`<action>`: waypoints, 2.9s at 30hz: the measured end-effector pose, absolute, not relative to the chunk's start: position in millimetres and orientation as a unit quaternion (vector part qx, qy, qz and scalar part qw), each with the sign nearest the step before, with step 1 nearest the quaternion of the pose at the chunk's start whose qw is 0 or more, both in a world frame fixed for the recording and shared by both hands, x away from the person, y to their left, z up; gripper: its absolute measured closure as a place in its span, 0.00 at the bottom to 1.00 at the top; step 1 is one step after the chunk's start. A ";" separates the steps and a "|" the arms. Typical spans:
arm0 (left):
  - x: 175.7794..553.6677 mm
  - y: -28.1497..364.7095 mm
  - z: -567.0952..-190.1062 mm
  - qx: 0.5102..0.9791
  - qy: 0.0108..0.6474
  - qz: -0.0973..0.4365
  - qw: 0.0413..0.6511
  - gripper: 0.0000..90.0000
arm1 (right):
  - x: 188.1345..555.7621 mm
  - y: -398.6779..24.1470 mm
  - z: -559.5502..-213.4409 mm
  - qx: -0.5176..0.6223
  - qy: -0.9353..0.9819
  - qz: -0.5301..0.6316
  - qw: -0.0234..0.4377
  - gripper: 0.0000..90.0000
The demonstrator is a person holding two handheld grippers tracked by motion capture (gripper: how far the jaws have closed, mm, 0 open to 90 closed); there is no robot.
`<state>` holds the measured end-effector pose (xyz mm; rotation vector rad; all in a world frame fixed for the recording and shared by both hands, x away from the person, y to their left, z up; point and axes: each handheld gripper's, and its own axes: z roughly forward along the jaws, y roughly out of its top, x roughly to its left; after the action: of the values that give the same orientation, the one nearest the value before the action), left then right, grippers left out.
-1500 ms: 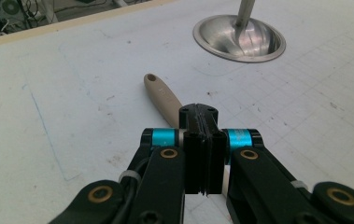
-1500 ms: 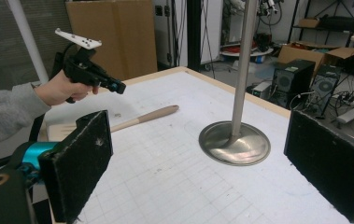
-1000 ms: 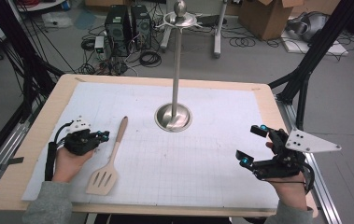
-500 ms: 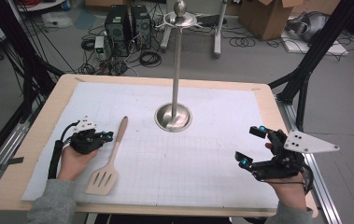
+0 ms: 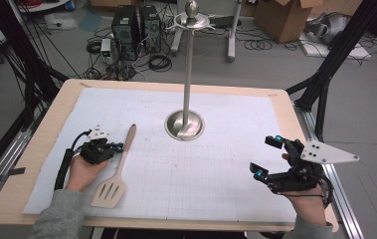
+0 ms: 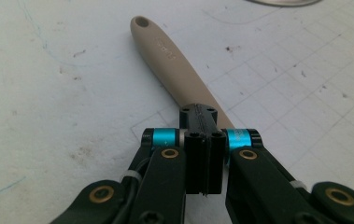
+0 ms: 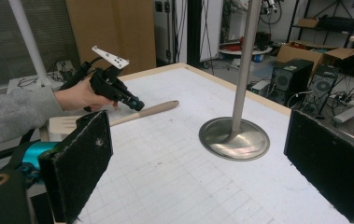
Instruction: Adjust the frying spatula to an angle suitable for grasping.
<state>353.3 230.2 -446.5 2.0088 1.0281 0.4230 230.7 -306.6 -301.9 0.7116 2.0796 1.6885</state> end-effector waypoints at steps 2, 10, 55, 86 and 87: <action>354.4 229.9 -448.2 0.802 0.412 0.163 0.401 0.99 | 230.7 -306.4 -301.9 0.252 0.738 0.598 0.185 0.08; 355.7 229.4 -449.1 0.794 0.422 0.150 0.411 0.99 | 231.9 -304.4 -303.4 0.253 0.740 0.596 0.183 0.08; 362.3 229.3 -452.4 0.802 0.393 0.111 0.436 1.00 | 235.9 -294.1 -308.7 0.254 0.754 0.580 0.178 0.08; 376.1 217.3 -451.1 0.816 0.372 0.121 0.426 1.00 | 236.6 -295.2 -311.0 0.257 0.755 0.576 0.177 0.08; 376.3 217.4 -451.2 0.816 0.371 0.120 0.427 0.99 | 235.9 -295.6 -310.8 0.257 0.755 0.576 0.178 0.08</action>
<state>376.3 217.4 -451.2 2.0392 0.9280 0.2986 235.9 -295.6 -310.8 0.7275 2.1358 1.6309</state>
